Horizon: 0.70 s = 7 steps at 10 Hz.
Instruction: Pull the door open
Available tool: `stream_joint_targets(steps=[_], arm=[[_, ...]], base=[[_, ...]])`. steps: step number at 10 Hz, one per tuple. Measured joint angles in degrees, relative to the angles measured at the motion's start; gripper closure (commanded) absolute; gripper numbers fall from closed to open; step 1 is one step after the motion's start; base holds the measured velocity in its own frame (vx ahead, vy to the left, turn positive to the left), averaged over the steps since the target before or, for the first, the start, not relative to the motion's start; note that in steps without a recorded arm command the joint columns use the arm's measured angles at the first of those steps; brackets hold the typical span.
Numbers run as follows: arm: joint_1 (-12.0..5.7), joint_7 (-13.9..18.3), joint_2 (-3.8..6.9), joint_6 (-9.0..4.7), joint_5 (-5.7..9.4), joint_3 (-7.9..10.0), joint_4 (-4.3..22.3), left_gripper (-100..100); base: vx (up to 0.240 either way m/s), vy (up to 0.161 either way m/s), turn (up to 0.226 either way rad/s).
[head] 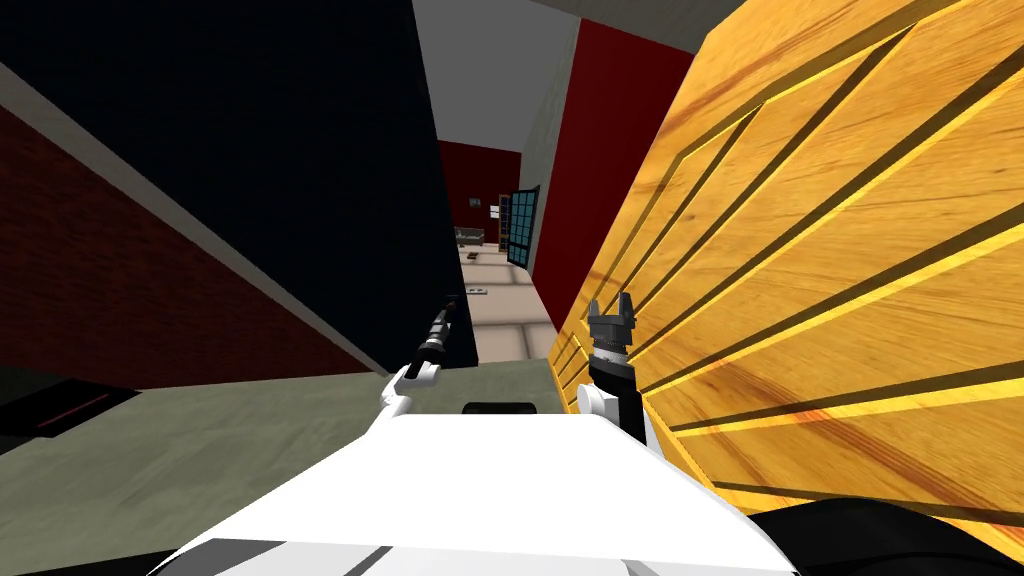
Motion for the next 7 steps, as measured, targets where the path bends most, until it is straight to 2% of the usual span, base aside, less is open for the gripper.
stream_joint_targets(steps=[2, 4, 5, 7], arm=[[0.22, 1.38, 2.19, -1.68, 0.97, 1.51, 2.05, -100], [-0.55, 2.79, 4.51, -2.43, 1.97, 3.1, 4.12, -100], [-0.65, 2.91, 4.61, -2.46, 2.02, 3.2, 4.23, 100], [-0.71, 2.8, 4.58, -2.52, 1.97, 3.16, 4.03, 100]], base=[[0.227, -0.025, -0.164], [0.16, -0.02, -0.082], [-0.011, 0.002, 0.025], [-0.034, 0.003, -0.008]])
